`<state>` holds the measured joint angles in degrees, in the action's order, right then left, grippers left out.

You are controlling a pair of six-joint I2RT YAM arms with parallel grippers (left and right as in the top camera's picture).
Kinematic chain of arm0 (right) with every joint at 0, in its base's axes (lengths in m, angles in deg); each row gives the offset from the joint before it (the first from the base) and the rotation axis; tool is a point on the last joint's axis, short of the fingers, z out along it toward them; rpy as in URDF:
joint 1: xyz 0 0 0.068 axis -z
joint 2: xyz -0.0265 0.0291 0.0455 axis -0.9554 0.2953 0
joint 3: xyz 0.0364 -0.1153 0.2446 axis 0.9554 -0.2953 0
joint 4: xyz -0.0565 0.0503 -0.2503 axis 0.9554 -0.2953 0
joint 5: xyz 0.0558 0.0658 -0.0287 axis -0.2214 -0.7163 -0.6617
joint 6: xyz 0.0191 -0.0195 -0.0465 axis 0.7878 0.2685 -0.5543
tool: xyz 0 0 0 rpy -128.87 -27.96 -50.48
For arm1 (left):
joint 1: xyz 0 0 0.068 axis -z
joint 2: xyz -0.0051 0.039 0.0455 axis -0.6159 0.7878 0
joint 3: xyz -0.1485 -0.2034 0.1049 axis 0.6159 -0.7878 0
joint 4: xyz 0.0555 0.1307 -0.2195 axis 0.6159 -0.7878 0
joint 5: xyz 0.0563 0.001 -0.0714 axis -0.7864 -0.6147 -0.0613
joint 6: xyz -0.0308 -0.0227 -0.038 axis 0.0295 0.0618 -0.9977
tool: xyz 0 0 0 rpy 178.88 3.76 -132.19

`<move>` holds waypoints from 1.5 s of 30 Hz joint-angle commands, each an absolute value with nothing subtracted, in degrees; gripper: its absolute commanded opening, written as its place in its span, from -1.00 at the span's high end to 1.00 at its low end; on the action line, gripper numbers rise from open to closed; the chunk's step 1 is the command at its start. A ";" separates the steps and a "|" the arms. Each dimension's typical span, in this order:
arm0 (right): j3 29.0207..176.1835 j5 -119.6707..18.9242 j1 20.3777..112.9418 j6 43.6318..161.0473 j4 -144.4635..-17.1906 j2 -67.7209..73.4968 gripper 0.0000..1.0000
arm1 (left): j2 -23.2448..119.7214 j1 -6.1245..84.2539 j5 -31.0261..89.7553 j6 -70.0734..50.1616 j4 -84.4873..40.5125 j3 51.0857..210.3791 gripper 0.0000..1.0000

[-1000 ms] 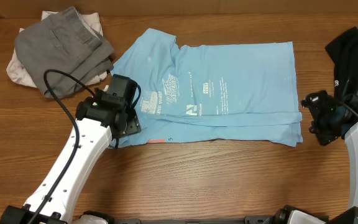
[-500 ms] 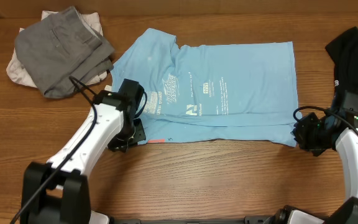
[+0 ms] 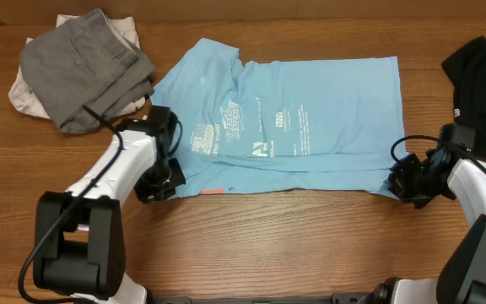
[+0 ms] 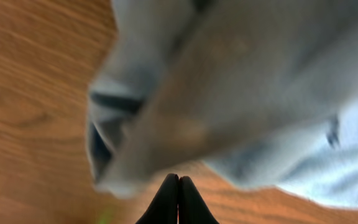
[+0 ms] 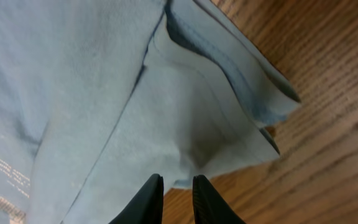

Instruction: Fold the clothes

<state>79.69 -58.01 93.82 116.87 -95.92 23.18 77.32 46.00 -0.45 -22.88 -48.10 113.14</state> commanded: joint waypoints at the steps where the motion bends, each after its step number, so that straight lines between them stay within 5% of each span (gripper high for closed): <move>1: 79.44 -58.51 93.77 116.48 -94.70 24.54 0.59 | 78.61 43.58 1.93 -18.53 -46.87 112.74 0.92; 17: 79.42 -56.57 93.77 116.94 -92.05 27.33 0.65 | 85.95 42.83 2.63 -17.68 -43.20 112.74 0.91; 21: 79.40 -50.71 93.77 118.05 -93.19 27.40 0.92 | 86.63 42.75 2.59 -17.38 -43.42 112.74 0.92; 45: 79.40 -44.64 93.77 120.02 -92.51 32.73 0.92 | 86.63 32.10 2.37 -12.39 -44.47 112.74 0.92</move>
